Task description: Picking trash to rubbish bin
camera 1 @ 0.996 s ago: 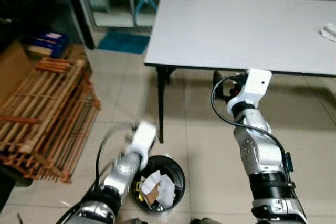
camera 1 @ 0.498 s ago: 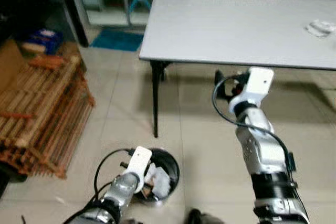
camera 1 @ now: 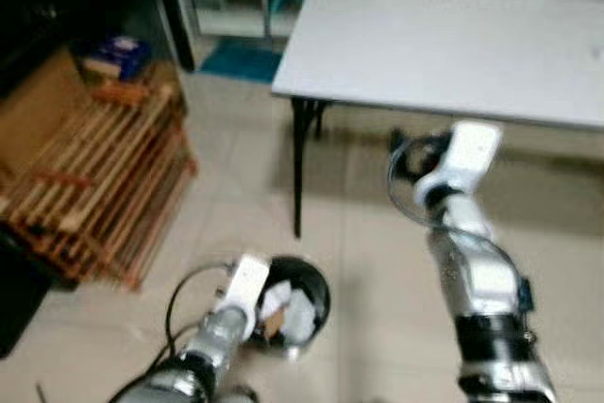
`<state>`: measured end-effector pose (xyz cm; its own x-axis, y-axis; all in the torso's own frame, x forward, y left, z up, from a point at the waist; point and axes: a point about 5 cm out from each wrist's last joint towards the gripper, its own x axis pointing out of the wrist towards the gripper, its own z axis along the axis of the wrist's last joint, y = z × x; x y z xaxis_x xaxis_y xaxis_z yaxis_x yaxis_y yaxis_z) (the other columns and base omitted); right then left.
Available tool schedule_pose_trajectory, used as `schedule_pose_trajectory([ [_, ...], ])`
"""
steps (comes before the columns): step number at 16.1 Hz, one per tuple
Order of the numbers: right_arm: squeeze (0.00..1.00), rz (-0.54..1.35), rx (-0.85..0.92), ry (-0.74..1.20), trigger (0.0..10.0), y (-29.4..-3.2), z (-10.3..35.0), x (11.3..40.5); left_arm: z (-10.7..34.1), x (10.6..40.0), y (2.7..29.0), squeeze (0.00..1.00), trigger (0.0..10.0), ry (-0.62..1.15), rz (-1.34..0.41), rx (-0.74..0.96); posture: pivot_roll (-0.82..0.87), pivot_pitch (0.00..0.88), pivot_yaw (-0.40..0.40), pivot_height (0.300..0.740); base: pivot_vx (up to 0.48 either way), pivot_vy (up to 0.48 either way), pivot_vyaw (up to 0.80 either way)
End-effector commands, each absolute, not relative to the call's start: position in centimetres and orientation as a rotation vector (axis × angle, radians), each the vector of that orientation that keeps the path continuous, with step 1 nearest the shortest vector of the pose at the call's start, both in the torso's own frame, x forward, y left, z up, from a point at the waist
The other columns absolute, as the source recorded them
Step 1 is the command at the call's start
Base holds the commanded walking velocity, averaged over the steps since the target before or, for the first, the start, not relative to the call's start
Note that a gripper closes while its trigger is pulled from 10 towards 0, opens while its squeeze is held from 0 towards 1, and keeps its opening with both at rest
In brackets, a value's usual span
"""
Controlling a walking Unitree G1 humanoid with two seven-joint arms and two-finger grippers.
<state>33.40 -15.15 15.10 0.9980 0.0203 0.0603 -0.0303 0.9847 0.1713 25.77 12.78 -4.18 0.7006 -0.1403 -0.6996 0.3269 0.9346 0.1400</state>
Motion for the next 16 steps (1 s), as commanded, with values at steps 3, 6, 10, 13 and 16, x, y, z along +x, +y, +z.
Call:
schedule_pose_trajectory([
  [3, 0.0, 0.018, 0.18, -0.055, 10.0, -15.2, 15.1, 33.2, -3.8, 26.3, 13.3, 1.0, 10.0, 0.727, -0.231, 0.27, -0.07, 0.106, 0.001, 0.74, 0.0, 0.0, 0.0],
  [6, 0.0, 0.015, 0.18, -0.051, 10.0, -15.3, 15.0, 33.1, -3.6, 26.6, 13.7, 0.0, 10.0, 0.703, -0.19, 0.322, -0.07, 0.107, 0.0, 0.74, 0.0, 0.0, 0.0],
  [10, 0.0, 0.014, 0.18, -0.049, 10.0, -15.4, 15.0, 33.1, -2.4, 27.8, 13.6, 0.0, 10.0, 0.627, -0.161, 0.313, -0.07, 0.106, -0.002, 0.74, 0.0, 0.0, 0.0],
  [13, 0.0, 0.017, 0.182, -0.046, 10.0, -15.3, 14.9, 33.1, -0.6, 29.5, 12.6, 0.0, 10.0, 0.511, -0.183, 0.238, -0.06, 0.105, 0.001, 0.74, 0.0, 0.0, 0.0],
  [16, 0.0, 0.02, 0.185, -0.042, 10.0, -15.1, 14.8, 33.2, 1.2, 30.8, 12.2, 0.0, 10.0, 0.405, -0.165, 0.181, -0.06, 0.098, 0.005, 0.74, 0.0, 0.0, 0.0],
])
